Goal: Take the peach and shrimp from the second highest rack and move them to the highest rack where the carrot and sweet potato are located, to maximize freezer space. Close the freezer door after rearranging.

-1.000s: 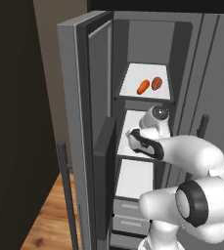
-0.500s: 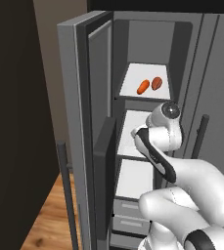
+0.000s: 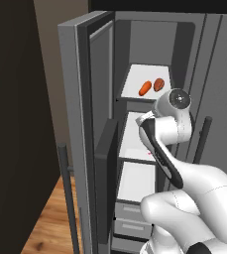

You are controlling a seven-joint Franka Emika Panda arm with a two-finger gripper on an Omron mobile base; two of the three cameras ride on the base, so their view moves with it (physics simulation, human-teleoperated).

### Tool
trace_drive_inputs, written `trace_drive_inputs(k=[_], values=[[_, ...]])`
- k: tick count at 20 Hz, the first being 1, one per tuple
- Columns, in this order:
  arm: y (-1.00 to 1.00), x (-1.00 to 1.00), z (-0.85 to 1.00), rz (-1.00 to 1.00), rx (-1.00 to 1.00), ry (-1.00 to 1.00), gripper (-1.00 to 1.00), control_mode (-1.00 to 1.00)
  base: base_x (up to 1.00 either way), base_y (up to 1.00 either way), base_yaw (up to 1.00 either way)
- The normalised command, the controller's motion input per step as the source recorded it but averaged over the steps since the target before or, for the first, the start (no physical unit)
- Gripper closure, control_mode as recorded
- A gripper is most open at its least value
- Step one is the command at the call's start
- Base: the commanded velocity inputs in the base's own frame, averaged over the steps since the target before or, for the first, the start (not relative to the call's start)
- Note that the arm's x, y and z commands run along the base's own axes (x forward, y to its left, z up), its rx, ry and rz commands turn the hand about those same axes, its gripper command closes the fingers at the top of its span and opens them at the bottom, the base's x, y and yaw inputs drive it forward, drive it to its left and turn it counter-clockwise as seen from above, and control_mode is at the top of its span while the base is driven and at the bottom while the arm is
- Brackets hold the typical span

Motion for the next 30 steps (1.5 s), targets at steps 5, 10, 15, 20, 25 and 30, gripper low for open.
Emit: trace_drive_inputs(k=[5, 10, 15, 20, 25, 30], values=[[0.00, 0.03, 0.98, 0.00, -0.02, 0.01, 1.00, -1.00, 0.00, 0.00, 0.00], [0.00, 0.36, 0.66, 0.00, 0.00, 0.10, 1.00, -1.00, 0.00, 0.00, 0.00], [0.00, 0.58, -0.08, -0.01, -0.06, 0.00, 1.00, -1.00, 0.00, 0.00, 0.00], [-0.04, 0.70, -0.26, 0.00, -0.03, 0.00, 1.00, -1.00, 0.00, 0.00, 0.00], [-0.10, 0.80, -0.15, 0.00, 0.00, 0.00, 1.00, -1.00, 0.00, 0.00, 0.00], [-0.09, 0.83, -0.08, 0.01, 0.00, 0.00, 1.00, -1.00, 0.00, 0.00, 0.00]])
